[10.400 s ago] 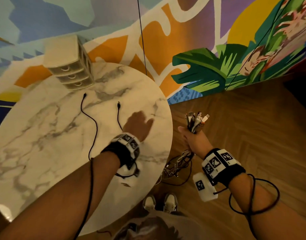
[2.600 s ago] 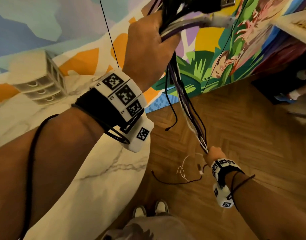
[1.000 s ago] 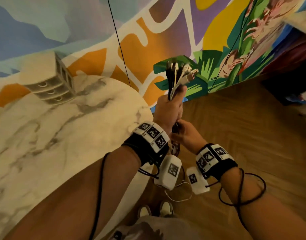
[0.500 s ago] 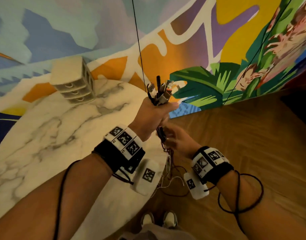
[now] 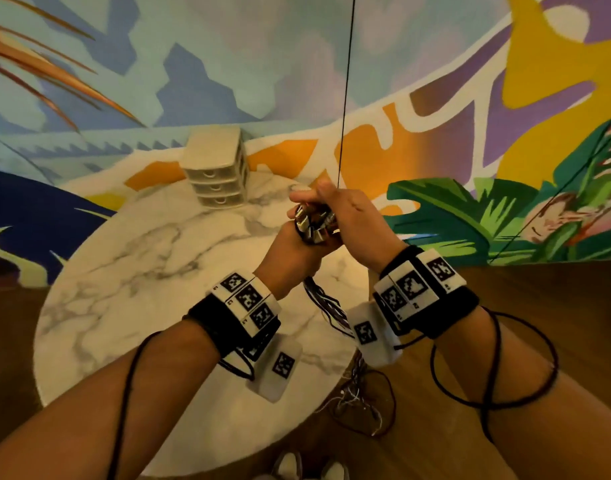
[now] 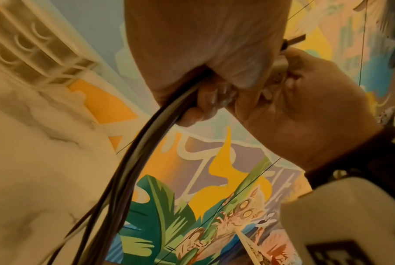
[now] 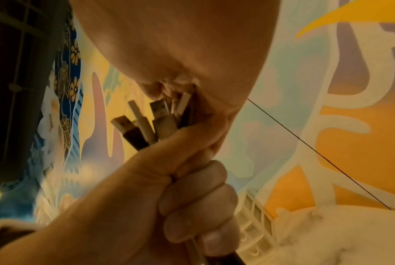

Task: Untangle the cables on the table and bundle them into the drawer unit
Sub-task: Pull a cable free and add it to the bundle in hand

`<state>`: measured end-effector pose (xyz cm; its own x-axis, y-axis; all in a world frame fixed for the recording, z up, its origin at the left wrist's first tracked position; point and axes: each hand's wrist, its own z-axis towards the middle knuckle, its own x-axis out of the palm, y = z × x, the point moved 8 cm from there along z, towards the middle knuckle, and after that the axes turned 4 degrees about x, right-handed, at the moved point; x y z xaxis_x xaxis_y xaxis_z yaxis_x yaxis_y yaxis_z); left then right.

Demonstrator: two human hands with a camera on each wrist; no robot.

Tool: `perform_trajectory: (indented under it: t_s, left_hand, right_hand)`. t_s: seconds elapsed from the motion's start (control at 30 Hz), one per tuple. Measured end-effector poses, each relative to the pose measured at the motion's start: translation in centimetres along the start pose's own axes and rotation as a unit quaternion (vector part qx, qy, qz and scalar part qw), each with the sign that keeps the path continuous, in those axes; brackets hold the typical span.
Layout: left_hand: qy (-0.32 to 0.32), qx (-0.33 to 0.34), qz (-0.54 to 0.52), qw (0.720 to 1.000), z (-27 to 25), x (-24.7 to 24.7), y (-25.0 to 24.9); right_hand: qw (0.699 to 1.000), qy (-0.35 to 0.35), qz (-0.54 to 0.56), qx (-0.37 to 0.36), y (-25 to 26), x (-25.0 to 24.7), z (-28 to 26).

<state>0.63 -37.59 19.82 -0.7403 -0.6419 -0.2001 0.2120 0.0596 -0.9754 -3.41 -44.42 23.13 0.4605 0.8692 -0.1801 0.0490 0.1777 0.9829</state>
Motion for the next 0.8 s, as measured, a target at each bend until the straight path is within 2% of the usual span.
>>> perform_trajectory:
  t_s: [0.13, 0.27, 0.33, 0.43, 0.5, 0.57, 0.63, 0.67, 0.7, 0.73, 0.8]
  left_hand:
    - [0.008, -0.016, 0.023, 1.000, -1.1, -0.4, 0.1]
    - [-0.026, -0.026, 0.050, 0.998, -1.5, -1.2, 0.8]
    - [-0.044, -0.025, 0.033, 0.998, -1.7, -1.9, 1.0]
    - [-0.044, -0.027, 0.030, 0.998, -1.0, -2.2, 1.8]
    - [-0.031, -0.029, 0.050, 0.998, -0.5, -2.2, 2.5]
    - [-0.016, -0.032, 0.055, 0.998, -0.1, -2.5, 3.5]
    - [-0.001, -0.051, 0.050, 0.997, -0.1, -3.2, 4.3]
    - [0.005, -0.059, 0.045, 0.997, -0.4, -3.5, 4.5]
    - [0.012, -0.054, 0.043, 0.998, -0.5, -3.9, 4.6]
    - [0.015, -0.048, 0.042, 0.998, -0.5, -4.5, 4.8]
    - [0.000, -0.039, 0.050, 0.998, -0.2, -5.6, 5.4]
  right_hand:
    - [0.997, 0.061, -0.049, 0.014, -0.3, 1.8, 0.6]
    - [0.988, 0.118, -0.093, 0.026, -0.5, 3.6, 1.1]
    - [0.988, 0.136, -0.072, 0.028, -0.3, 4.2, 1.4]
    - [0.996, 0.092, -0.011, -0.006, 0.8, 3.6, 2.7]
    - [0.995, 0.060, -0.074, -0.028, 1.6, 3.7, 3.4]
    - [0.974, 0.074, -0.210, -0.034, 2.1, 5.3, 3.6]
    - [0.905, 0.122, -0.407, -0.014, 1.6, 7.7, 3.4]
    - [0.872, 0.128, -0.472, -0.003, 1.2, 8.3, 3.5]
    - [0.858, 0.125, -0.499, 0.005, 1.0, 8.8, 3.7]
    - [0.859, 0.118, -0.498, 0.010, 0.8, 9.2, 4.0]
    - [0.883, 0.113, -0.456, 0.018, 0.0, 9.9, 4.8]
